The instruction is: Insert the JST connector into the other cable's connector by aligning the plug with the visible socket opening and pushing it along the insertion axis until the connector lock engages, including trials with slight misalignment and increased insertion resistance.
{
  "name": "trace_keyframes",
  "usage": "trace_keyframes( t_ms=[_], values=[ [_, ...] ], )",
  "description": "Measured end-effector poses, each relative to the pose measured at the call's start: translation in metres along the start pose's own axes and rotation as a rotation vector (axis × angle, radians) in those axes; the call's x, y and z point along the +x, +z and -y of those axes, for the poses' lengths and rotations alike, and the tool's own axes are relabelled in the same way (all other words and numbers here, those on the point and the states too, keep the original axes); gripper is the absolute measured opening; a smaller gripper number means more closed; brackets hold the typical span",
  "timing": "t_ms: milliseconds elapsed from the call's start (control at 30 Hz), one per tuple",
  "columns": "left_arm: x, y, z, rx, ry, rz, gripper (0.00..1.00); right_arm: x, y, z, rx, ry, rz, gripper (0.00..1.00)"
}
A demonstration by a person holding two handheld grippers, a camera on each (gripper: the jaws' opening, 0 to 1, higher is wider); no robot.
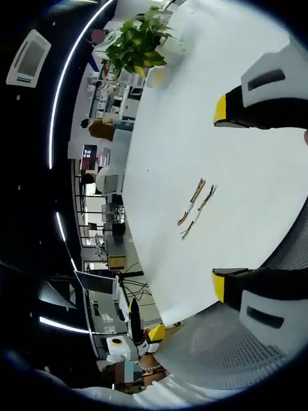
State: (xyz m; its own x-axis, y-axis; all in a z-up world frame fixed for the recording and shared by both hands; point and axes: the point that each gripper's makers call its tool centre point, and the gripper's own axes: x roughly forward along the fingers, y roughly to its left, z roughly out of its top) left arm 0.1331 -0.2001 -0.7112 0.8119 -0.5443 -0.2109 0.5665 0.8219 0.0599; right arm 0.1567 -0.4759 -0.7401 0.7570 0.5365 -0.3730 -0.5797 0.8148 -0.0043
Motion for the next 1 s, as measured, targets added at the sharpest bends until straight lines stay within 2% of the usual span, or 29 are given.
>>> trace_keyframes(
  t_ms=[100,200,267,367,433,567,1000],
  values=[
    [0.000,-0.008,0.000,-0.054,-0.005,-0.023,0.99,0.003,-0.007,-0.004,-0.010,0.007,-0.026,0.89],
    [0.001,-0.006,-0.003,-0.135,0.001,0.028,0.99,0.004,-0.006,-0.004,-0.023,0.007,-0.027,0.88],
    [0.002,-0.006,-0.002,-0.173,-0.016,0.035,0.99,0.005,-0.008,-0.003,-0.017,0.003,-0.034,0.89],
    [0.003,-0.010,0.000,-0.170,-0.022,0.013,0.99,0.009,-0.016,-0.004,-0.019,0.012,-0.067,0.90],
    [0.004,-0.017,0.001,-0.160,-0.022,-0.037,0.99,0.010,-0.015,-0.002,-0.024,0.011,-0.064,0.91],
    [0.005,-0.027,0.000,-0.219,-0.009,-0.087,0.99,0.010,-0.019,-0.002,0.001,0.021,-0.077,0.91],
    [0.005,-0.031,0.004,-0.225,-0.028,-0.110,0.99,0.010,-0.025,0.000,0.053,0.026,-0.094,0.93]
  ],
)
